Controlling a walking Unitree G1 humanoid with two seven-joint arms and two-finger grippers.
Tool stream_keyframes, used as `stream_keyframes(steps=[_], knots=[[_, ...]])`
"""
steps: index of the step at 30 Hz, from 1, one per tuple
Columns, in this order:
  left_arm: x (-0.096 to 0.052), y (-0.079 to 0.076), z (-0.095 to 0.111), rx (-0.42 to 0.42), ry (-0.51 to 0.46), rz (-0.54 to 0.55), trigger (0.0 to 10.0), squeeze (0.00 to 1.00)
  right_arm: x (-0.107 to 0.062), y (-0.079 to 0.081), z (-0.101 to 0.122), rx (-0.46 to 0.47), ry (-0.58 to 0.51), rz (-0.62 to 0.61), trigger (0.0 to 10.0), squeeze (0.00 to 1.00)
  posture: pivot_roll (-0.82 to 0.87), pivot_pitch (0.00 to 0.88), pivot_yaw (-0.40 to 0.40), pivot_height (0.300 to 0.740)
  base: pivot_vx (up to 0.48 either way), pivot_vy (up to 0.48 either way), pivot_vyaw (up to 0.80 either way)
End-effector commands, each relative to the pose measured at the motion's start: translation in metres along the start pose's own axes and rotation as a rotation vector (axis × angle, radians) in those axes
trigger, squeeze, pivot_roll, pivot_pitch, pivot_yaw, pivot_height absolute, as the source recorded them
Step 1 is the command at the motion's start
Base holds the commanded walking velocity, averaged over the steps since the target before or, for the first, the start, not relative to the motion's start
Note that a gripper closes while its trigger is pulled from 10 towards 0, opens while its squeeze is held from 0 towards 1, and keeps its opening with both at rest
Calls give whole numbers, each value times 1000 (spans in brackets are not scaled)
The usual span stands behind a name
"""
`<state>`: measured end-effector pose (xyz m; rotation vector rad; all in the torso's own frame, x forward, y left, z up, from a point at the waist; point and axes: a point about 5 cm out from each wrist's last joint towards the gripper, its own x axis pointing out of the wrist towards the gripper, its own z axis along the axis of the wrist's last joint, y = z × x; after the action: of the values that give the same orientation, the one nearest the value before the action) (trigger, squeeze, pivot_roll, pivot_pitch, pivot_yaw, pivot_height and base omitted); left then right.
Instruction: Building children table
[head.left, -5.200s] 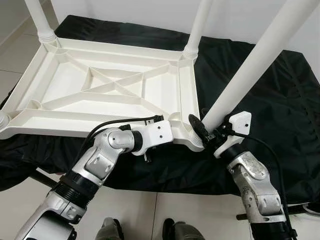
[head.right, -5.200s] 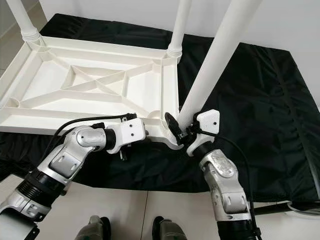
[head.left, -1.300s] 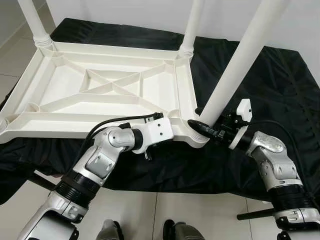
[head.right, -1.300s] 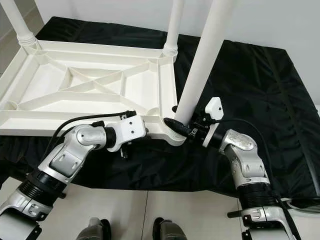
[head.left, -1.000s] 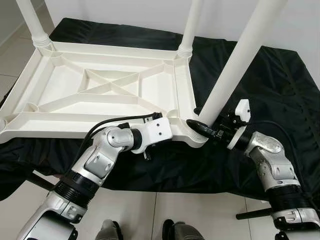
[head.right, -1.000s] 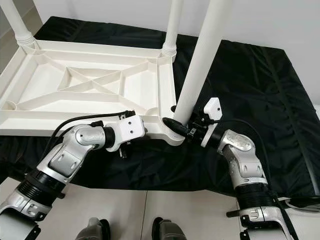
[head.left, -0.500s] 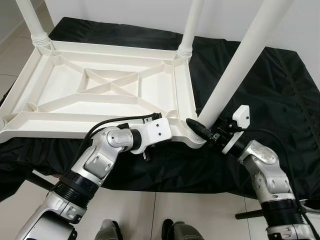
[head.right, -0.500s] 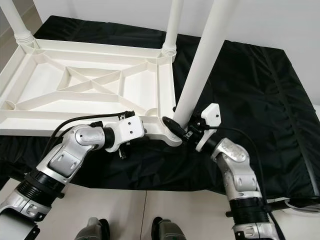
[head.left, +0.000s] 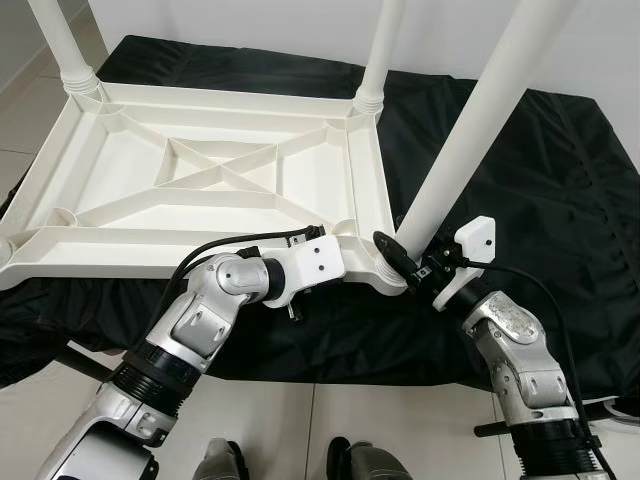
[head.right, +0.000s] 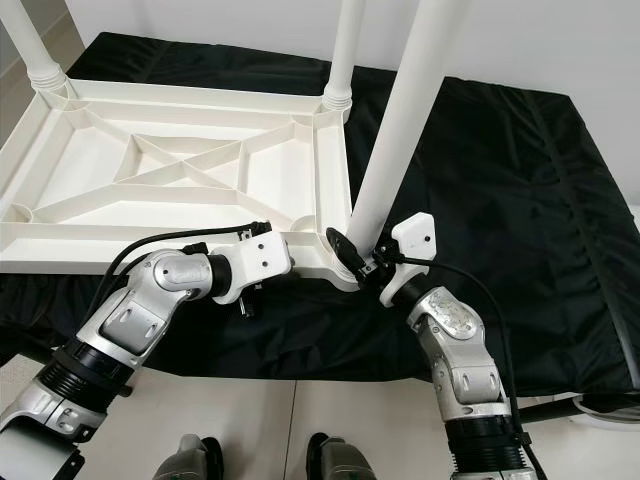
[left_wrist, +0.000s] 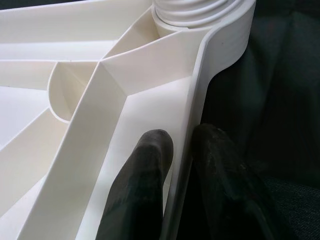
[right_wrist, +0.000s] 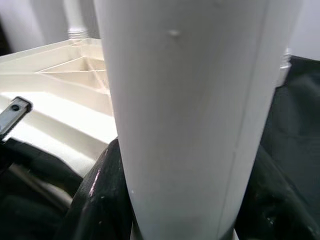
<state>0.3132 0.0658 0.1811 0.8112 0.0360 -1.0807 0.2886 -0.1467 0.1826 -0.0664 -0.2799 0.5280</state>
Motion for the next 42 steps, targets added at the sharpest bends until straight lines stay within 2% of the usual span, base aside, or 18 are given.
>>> stream_keyframes(steps=[1, 16, 19, 25, 36, 37, 40, 41, 42], knots=[[-2, 3, 9, 44, -23, 50, 10000, 0, -4, -3, -6, 6, 39, -84, 10000, 0, -37, 182, -59, 740, 0, 0, 0], [-3, 4, 8, 41, -13, 56, 10000, 0, 4, 15, -9, 38, 46, -370, 10000, 0, -25, 186, -61, 740, 0, 0, 0], [-3, 4, 8, 39, -15, 58, 10000, 0, 2, 16, -11, 28, 57, -486, 10000, 0, -27, 186, -61, 740, 0, 0, 0], [-2, 5, 9, 41, -16, 59, 10000, 0, 2, 18, -10, 6, 67, -624, 10000, 0, -32, 185, -64, 740, 0, 0, 0], [-1, 4, 10, 40, -21, 61, 10000, 0, -1, 17, -10, 2, 75, -685, 10000, 0, -34, 179, -72, 740, 0, 0, 0], [-1, 4, 10, 40, -22, 61, 10000, 0, -1, 16, -10, 0, 73, -684, 10000, 153, -35, 177, -72, 740, 0, 0, 0], [-1, 4, 10, 40, -22, 61, 10000, 0, -1, 16, -9, -4, 70, -687, 10000, 153, -35, 177, -72, 740, 0, 0, 0], [-1, 4, 10, 40, -23, 62, 10000, 0, 0, 16, -8, 12, 58, -660, 10000, 1000, -35, 172, -76, 740, 0, 0, 0], [-1, 4, 10, 41, -24, 63, 10000, 0, 0, 16, -7, 23, 48, -640, 10000, 1000, -36, 171, -76, 740, 0, 0, 0]])
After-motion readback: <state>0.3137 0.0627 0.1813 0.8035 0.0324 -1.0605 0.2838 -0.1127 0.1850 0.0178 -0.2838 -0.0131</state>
